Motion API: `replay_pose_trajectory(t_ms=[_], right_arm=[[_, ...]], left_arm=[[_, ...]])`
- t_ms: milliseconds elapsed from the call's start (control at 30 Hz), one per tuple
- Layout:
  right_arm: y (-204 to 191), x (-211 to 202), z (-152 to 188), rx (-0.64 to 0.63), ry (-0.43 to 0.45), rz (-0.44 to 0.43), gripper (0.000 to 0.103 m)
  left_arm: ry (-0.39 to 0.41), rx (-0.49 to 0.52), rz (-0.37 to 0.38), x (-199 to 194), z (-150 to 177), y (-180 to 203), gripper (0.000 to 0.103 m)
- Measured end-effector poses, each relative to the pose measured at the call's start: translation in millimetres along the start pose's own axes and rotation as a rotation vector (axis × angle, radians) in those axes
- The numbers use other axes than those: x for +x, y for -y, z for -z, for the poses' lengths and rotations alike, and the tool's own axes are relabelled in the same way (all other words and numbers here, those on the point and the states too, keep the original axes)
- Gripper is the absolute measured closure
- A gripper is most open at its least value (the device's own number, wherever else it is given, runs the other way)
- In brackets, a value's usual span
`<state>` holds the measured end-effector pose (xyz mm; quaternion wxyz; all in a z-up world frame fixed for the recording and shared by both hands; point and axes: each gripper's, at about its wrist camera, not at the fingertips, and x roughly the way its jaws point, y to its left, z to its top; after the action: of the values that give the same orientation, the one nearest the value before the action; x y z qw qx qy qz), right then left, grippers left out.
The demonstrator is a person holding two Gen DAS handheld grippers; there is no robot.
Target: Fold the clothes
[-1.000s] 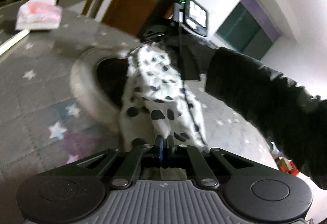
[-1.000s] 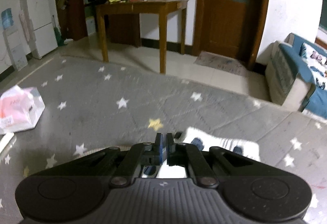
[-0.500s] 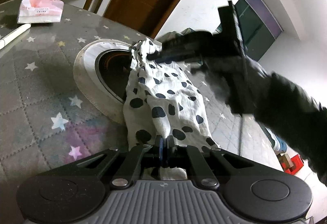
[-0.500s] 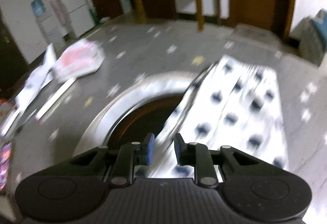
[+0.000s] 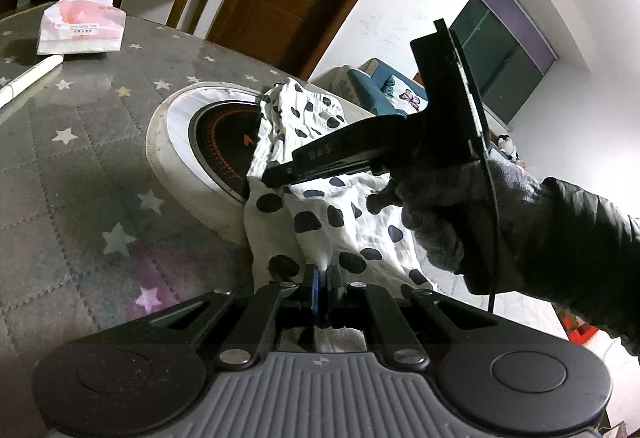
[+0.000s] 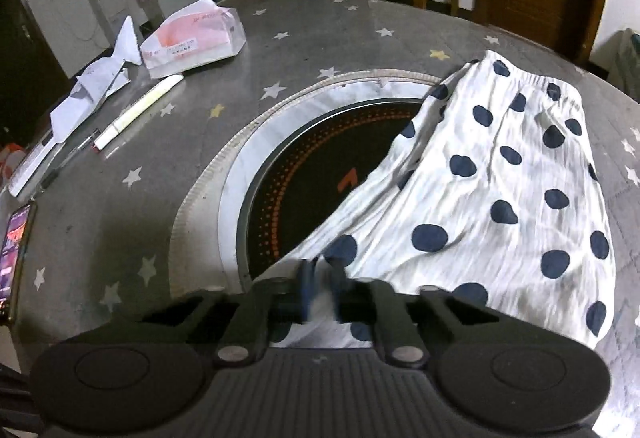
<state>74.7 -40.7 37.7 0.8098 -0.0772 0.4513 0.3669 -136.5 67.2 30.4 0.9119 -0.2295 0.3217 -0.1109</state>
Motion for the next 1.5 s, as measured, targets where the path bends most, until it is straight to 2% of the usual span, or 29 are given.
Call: replay_pose_trajectory(t_ms=[167,300,533,633,700,867,1000,1100,1200,1367,1500], right_arm=[[-4,-6,0,-0.007,0.041,-0.012,0.102],[-5,3,1,0.012,0.031,-0.046,0.102],[1,-19,7,0.039,0.085,-0.099,0.094],[5,-38,20,0.016,0.097,-0.082,0.086],[8,-51,31,-0.002,0.102,-0.069,0.08],[11,-80,62,-0.063,0.104,-0.038,0.071],[5,-93,93,-0.127,0.103,-0.035,0.063],[4,-100,109,-0.148,0.107,-0.032,0.058],[4,-107,125,-0.168,0.11,-0.028,0.058],[4,-118,152,-0.203,0.116,-0.023,0.058],[4,-129,166,-0.218,0.137,-0.025,0.057]], left_arm=[[0.016,-0.005,0.006,-5,-2,-1,0.099],[-0.001,-0.017,-0.017,-3,0,-5,0.098],[-0.006,-0.013,-0.047,-7,1,-7,0.096],[0.011,-0.002,-0.061,-12,-2,-7,0.087],[0.033,0.003,-0.077,-17,-7,-9,0.075],[0.077,0.007,-0.117,-25,-23,-14,0.074],[0.091,0.025,-0.115,-21,-32,-8,0.074],[0.066,0.057,-0.081,-11,-30,4,0.074],[0.024,0.107,-0.092,4,-23,13,0.074],[-0.063,0.181,-0.181,26,-6,14,0.073],[-0.066,0.179,-0.224,20,-2,10,0.07]])
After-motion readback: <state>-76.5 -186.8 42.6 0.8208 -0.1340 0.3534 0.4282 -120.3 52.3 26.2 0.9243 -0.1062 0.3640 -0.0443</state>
